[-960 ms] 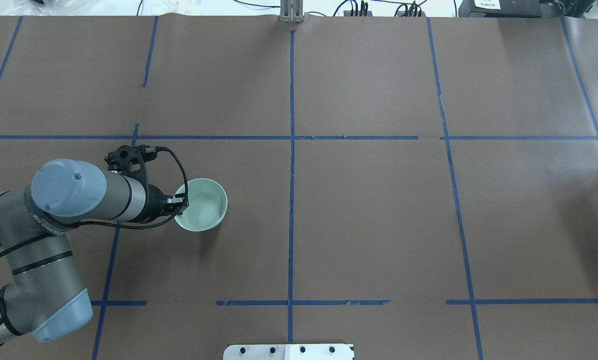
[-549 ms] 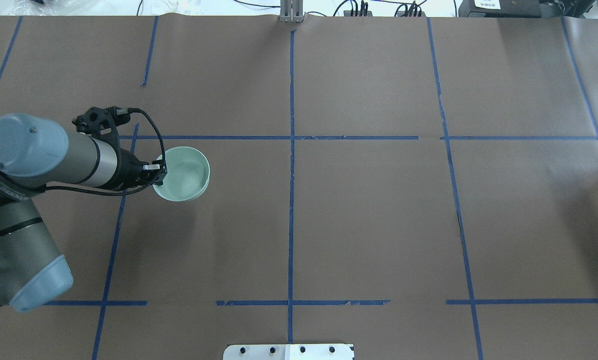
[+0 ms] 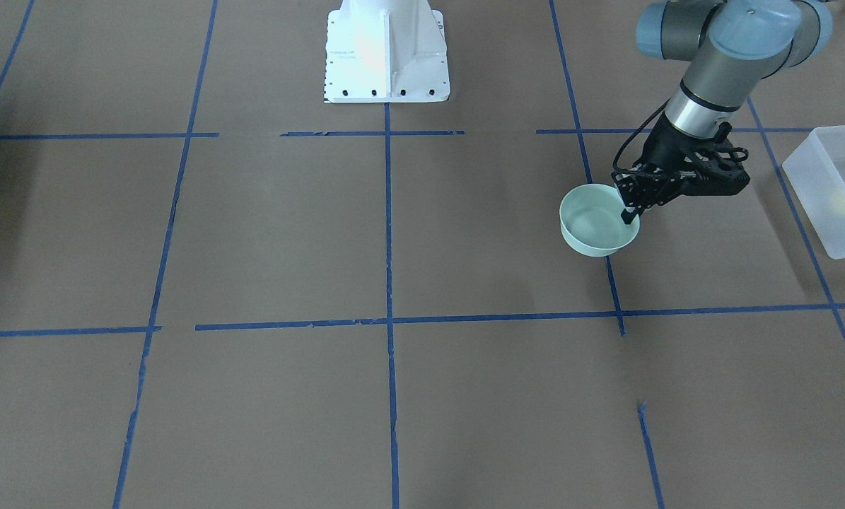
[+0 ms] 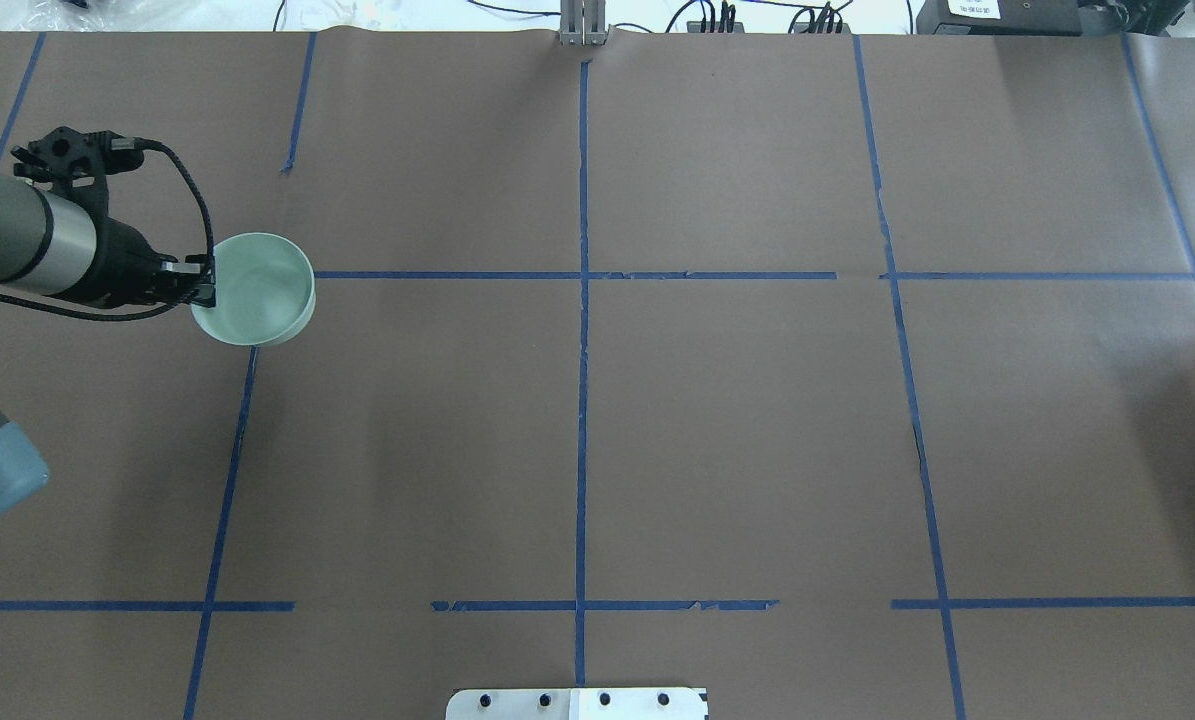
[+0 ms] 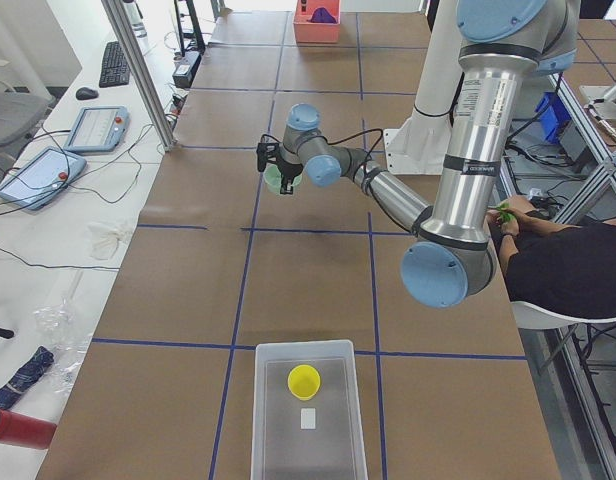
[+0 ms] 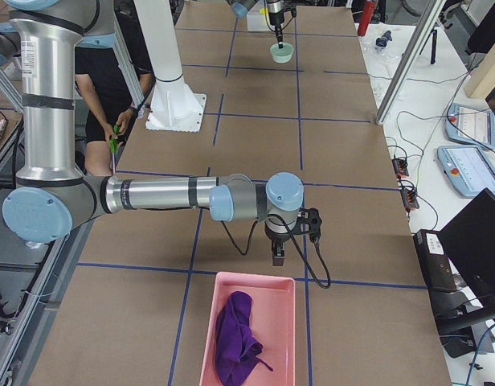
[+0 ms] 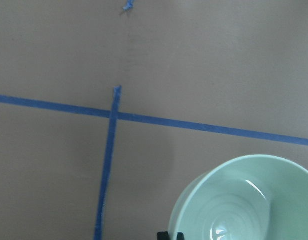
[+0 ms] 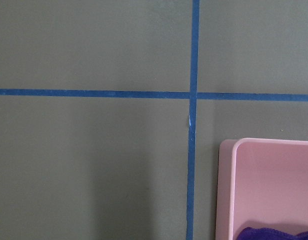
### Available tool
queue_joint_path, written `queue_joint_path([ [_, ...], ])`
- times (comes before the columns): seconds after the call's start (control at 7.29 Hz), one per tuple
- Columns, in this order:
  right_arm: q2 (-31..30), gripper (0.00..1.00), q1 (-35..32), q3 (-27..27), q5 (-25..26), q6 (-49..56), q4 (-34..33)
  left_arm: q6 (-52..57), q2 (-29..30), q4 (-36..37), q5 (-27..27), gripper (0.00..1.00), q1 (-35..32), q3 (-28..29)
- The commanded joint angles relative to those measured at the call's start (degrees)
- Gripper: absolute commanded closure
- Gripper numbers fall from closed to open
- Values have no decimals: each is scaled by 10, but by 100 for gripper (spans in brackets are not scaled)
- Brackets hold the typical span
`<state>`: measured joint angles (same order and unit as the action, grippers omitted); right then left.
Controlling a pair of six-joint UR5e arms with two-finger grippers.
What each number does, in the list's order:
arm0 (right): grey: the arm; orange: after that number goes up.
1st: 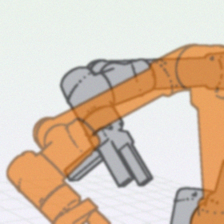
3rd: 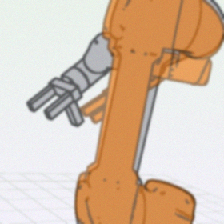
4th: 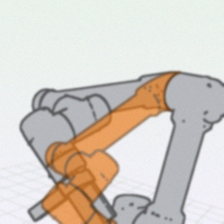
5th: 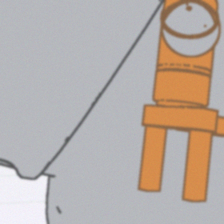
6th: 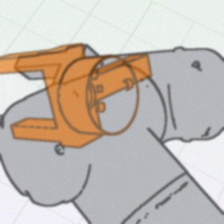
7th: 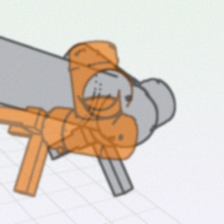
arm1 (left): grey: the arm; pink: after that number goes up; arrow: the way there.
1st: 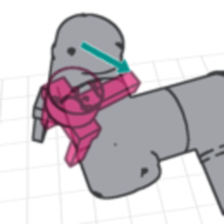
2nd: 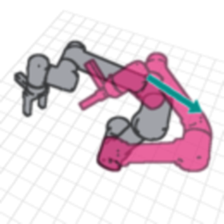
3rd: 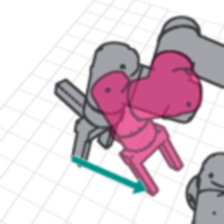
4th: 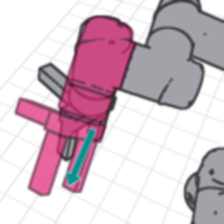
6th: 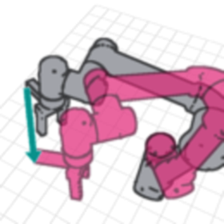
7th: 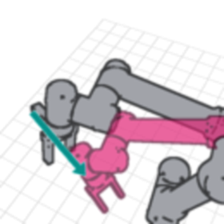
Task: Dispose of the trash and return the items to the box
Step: 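Grasp the green bowl rim with the left gripper and lift it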
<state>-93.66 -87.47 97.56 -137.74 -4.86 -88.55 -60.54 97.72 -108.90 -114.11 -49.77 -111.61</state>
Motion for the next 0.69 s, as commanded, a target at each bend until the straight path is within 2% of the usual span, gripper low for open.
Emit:
queue_joint_path([
  [0.0, -4, 0, -15, -4, -28, 1, 0, 112, -30, 0, -6, 100, -56, 10],
  [0.27, -6, 0, -30, -5, -29, 9, 0, 219, -40, 0, -44, 100, -126, 49],
  [0.55, -6, 0, -37, -4, -28, 10, 2, 325, -42, -1, -47, 100, -186, 96],
])
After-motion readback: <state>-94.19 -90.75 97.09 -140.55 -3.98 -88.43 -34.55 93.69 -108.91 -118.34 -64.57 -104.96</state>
